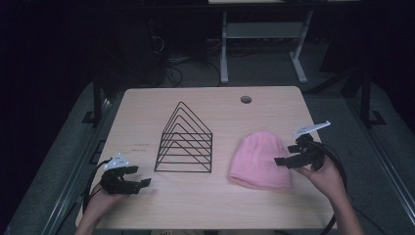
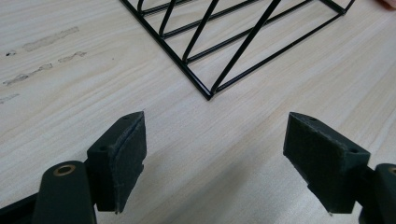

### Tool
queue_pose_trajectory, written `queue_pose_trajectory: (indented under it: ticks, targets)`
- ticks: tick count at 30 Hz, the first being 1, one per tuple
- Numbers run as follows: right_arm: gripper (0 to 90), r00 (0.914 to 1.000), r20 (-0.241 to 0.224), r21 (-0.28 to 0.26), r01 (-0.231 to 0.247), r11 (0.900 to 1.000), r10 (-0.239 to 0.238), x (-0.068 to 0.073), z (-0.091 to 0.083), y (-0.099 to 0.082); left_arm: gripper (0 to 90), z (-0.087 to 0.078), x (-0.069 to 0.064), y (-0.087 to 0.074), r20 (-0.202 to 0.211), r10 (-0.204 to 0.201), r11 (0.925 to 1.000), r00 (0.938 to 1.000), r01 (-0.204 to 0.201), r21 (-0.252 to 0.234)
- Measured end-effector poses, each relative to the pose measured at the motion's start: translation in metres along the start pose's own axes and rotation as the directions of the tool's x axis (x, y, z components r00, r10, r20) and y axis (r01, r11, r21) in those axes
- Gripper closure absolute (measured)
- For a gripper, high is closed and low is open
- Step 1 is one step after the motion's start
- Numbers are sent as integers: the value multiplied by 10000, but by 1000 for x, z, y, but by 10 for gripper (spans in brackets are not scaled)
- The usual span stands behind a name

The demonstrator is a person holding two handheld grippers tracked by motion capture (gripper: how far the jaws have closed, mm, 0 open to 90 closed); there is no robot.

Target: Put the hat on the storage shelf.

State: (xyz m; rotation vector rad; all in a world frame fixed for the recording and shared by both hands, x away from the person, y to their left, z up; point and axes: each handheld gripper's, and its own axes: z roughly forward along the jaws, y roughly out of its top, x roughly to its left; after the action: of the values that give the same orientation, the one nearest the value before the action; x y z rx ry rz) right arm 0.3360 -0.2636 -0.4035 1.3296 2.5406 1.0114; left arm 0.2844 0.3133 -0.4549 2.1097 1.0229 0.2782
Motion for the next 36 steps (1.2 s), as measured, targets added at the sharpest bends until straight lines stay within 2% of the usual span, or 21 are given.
queue_pose_trajectory:
  ticks: [10, 17, 27, 36]
  targets:
    - [192, 9999, 48, 381, 135, 9992, -137, -9, 10, 19, 215, 1, 0, 1, 23, 35, 10000, 10000, -35, 19]
    - [193, 10000, 62, 555, 27, 9985, -31, -19, 17, 35, 214, 2, 0, 2, 59, 54, 10000, 10000, -55, 71]
    - [191, 9999, 114, 791, 7, 9969, -16, -26, 29, 49, 214, 1, 0, 2, 65, 50, 10000, 10000, -50, 53]
    - [191, 9989, 131, 997, -450, 9940, 439, -37, 37, 54, 214, 2, -1, 3, 68, 133, 9999, 9999, -133, 64]
